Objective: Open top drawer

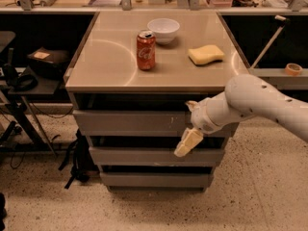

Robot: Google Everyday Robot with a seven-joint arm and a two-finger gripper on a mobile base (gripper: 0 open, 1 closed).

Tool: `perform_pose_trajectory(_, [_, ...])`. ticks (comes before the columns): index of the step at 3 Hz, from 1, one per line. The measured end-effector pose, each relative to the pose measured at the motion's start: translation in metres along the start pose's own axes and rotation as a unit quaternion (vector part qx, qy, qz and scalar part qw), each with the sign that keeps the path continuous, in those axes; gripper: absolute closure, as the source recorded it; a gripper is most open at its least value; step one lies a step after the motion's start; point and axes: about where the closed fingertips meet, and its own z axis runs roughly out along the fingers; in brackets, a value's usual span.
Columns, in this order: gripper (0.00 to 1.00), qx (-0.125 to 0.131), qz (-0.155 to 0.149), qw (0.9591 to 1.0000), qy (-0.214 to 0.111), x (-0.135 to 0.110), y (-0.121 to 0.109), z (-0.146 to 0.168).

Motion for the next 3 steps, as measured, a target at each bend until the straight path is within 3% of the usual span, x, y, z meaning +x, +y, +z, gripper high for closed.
perform_pose_trajectory(1, [0.0, -0.009, -0.018, 0.999, -0.039, -0.0562, -0.0003, 0.0454])
perform_pose_trajectory(3, [0.0, -0.003, -0.024, 0.9993, -0.028, -0.0577, 0.001, 0.0515])
